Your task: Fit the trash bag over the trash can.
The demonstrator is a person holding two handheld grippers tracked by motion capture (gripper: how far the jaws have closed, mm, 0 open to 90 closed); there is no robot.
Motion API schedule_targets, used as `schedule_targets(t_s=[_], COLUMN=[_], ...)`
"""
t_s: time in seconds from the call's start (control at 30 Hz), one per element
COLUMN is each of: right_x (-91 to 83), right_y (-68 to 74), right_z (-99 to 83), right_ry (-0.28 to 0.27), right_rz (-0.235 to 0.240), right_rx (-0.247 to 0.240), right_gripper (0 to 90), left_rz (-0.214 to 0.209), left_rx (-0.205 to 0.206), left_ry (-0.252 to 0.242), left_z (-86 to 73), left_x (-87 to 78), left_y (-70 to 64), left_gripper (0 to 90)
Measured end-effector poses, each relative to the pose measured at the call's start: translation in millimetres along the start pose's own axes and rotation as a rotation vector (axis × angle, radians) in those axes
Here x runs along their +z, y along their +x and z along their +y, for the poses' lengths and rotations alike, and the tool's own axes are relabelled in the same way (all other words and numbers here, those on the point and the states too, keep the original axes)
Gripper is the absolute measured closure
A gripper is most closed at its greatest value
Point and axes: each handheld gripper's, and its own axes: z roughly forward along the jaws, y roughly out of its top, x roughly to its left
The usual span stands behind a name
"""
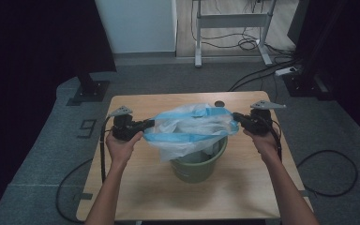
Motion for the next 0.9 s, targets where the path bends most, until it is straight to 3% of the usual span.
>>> schedule_targets(t_s=[0.4, 0.9], right_x=[-7.5, 10.2], right_y=[0.1, 2.5], right_z=[-5.3, -23.8], right_ry=[-0.012, 0.057], right_rz=[0.014, 0.040], right_rx=[0.003, 0.004], right_gripper=[89.0, 88.7], left_rz=[0.013, 0.004], left_rx=[-0.005, -0.031], left_ry=[0.018, 0.051], left_z=[-9.2, -17.3], left_x=[-1.7, 4.8], left_y=[-0.4, 4.5], left_gripper=[90.0, 90.0])
